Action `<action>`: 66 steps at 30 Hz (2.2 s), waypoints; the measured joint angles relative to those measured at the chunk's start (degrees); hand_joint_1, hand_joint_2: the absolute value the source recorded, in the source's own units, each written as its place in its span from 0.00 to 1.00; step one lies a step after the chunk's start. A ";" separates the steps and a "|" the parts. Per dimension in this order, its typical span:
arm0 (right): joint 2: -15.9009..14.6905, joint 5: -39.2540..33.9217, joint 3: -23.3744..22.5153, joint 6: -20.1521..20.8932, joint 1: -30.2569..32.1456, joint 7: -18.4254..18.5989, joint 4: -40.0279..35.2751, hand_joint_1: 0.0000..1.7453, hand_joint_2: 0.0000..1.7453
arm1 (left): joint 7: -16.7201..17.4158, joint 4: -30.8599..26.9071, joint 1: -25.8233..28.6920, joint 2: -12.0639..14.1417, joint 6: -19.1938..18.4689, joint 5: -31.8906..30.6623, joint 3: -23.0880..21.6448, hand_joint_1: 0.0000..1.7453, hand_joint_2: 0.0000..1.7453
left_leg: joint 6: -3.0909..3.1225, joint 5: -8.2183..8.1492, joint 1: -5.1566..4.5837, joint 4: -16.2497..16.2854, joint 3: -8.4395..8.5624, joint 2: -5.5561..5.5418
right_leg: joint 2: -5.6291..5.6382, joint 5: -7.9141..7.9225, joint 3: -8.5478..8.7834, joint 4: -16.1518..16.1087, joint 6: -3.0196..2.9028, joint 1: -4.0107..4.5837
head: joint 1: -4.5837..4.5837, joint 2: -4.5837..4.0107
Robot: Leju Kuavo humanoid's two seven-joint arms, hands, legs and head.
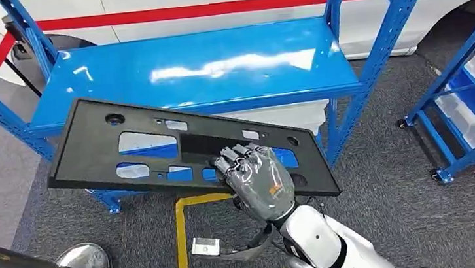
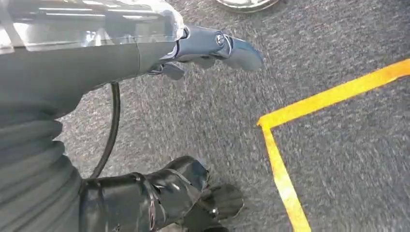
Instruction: Take the parts from the cabinet and place them on the table.
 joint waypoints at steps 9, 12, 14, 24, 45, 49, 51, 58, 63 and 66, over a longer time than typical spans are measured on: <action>0.09 -1.73 -0.04 0.42 -0.08 -1.09 0.00 1.00 1.00 | 0.13 0.00 0.13 0.00 -0.04 0.02 0.00 0.00 1.00 | -0.99 -7.66 0.25 12.79 -1.30 -0.19 | -0.32 3.89 -4.67 -0.06 -1.94 -0.15 | -0.04 0.00; 0.09 -2.36 -0.07 0.35 -0.09 -1.31 -0.02 1.00 1.00 | 0.13 0.00 -0.10 0.02 -0.04 0.02 0.00 0.00 1.00 | 0.05 -6.63 -0.10 -0.21 7.01 -0.35 | -0.24 4.61 -5.66 0.31 -1.36 0.01 | -0.04 0.00; 0.11 -2.60 -0.09 0.26 -0.09 -1.53 -0.04 1.00 1.00 | -0.02 0.00 -0.06 0.00 -0.20 0.04 0.00 0.00 1.00 | 0.29 -6.17 -0.50 -1.41 7.15 -0.40 | -0.29 5.35 -5.74 0.14 -0.57 -0.09 | -0.02 0.00; 0.02 -3.74 -0.57 0.00 0.74 -1.99 -0.48 1.00 1.00 | -0.68 0.00 0.08 0.00 -0.85 0.07 0.00 0.00 1.00 | 2.11 -3.25 0.03 -1.37 4.26 0.06 | -0.10 -1.55 -9.63 13.55 1.38 -0.59 | 0.00 0.00; 0.07 -4.68 -2.99 -3.41 2.80 -1.94 -1.47 1.00 1.00 | -0.94 0.00 0.04 -0.09 -1.44 -0.09 -0.07 0.00 1.00 | -0.15 -4.43 0.19 -0.08 4.03 -1.81 | 1.90 4.29 -4.90 0.19 -0.15 -0.50 | -0.02 0.00; -0.18 -4.41 -4.05 -4.18 4.51 -1.97 -1.95 1.00 1.00 | -0.94 0.00 0.02 -0.31 -1.40 -0.17 -0.09 0.00 1.00 | 1.74 -3.20 0.54 -1.37 4.23 -0.64 | 0.85 1.86 -6.07 2.73 0.88 -0.54 | 0.07 -0.02; -0.20 -4.35 -4.24 -4.50 4.75 -2.05 -1.97 1.00 1.00 | -0.94 0.00 0.11 -0.28 -1.44 -0.06 -0.09 0.00 1.00 | 1.89 -3.14 0.36 -1.32 3.98 0.14 | 0.60 -2.61 -9.89 11.53 1.14 -0.60 | 0.02 0.00; -0.39 -6.51 -4.85 -5.27 5.23 -4.06 -1.95 1.00 1.00 | 0.76 0.00 0.05 0.18 -0.57 2.09 0.17 0.00 1.00 | 1.54 -3.73 -0.11 -0.58 3.80 2.24 | -3.24 2.62 -3.25 0.71 0.05 0.16 | 0.00 0.00; -0.37 -7.23 -5.55 -5.81 5.43 -3.89 -1.99 1.00 1.00 | 0.15 0.00 -0.10 0.83 -0.26 4.15 1.49 0.00 1.00 | 0.16 -4.53 -0.37 -0.17 3.47 3.10 | -1.74 3.48 -3.44 -0.77 -1.22 -0.15 | 0.00 -0.02; -0.31 -7.19 -5.73 -6.08 5.53 -3.93 -2.10 1.00 1.00 | 0.20 0.00 -0.14 1.03 -0.07 4.26 1.86 0.00 1.00 | -0.52 -10.60 -0.12 10.01 -0.64 0.14 | -0.53 3.83 -3.74 -0.85 -1.94 -0.20 | -0.04 0.00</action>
